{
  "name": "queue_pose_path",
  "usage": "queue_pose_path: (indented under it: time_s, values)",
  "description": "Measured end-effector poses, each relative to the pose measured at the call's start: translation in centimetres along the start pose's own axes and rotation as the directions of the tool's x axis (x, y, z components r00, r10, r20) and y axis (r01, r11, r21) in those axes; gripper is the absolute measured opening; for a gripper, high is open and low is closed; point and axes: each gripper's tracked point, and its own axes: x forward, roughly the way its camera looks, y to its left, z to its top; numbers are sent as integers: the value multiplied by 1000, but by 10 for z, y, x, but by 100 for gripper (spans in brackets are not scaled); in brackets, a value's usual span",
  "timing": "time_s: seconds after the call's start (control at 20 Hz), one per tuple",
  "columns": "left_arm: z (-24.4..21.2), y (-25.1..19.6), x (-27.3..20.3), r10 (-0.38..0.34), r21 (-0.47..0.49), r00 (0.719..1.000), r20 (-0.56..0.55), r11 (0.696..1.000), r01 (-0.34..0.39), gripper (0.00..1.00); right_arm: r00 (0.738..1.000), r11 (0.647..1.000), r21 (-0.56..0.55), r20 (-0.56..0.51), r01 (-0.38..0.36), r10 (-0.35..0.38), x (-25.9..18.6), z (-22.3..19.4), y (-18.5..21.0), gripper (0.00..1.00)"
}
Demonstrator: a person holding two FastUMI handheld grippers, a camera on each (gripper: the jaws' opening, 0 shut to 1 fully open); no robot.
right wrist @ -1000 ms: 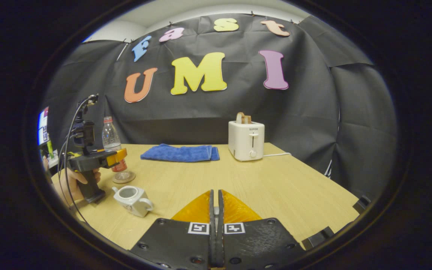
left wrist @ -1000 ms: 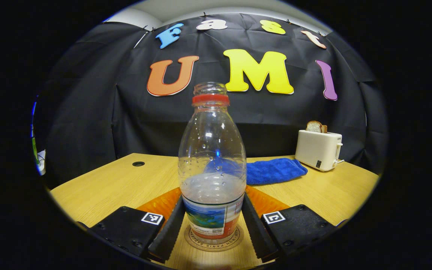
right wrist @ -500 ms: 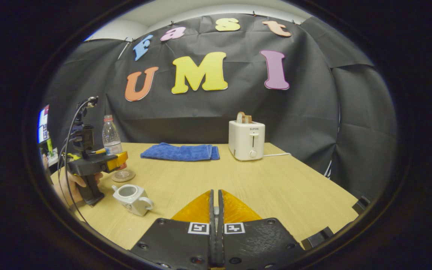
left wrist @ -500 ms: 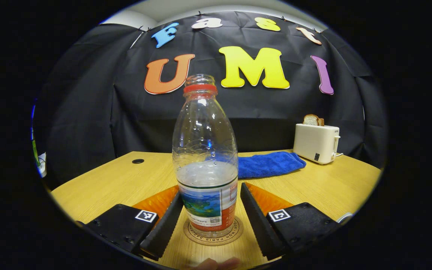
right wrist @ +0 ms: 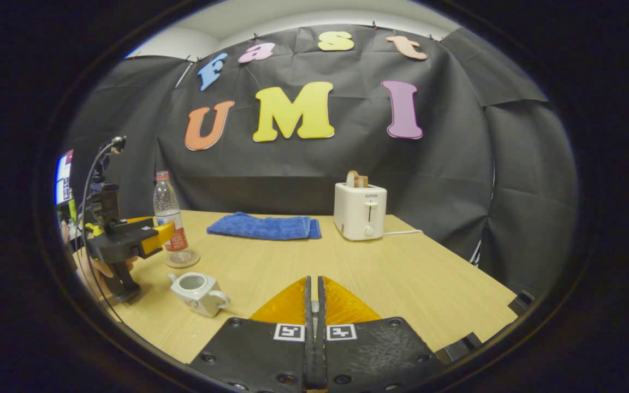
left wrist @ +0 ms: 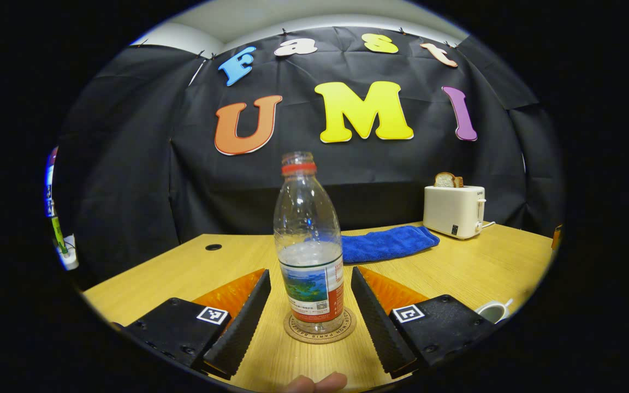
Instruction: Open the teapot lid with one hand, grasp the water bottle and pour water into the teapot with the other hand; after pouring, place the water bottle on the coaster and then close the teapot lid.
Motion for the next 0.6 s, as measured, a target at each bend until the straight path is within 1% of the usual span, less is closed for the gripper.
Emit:
queue_pose_path:
  time_s: [0.1, 0.2, 0.35, 0.45, 0.6]
  values:
    - [22, 5, -22, 15, 46, 999, 30, 999, -16, 94, 1000, 1000, 6, -4, -18, 18, -2, -1, 9, 0]
    - [43, 7, -49, 16, 60, 998, 64, 998, -20, 93, 999, 999, 21, -14, -32, 33, -1, -3, 16, 0]
    - [58, 3, -82, -16, -18, 996, 83, 1000, 17, 93, 996, 997, 19, -44, -71, 72, 2, -10, 36, 0]
    - [58, 7, -101, -22, -50, 998, 59, 998, 25, 93, 994, 995, 7, -44, -103, 103, 3, -8, 50, 0]
    - [53, 26, -120, 27, -43, 999, 22, 999, -26, 93, 988, 988, -22, -31, -154, 153, 9, 3, 73, 0]
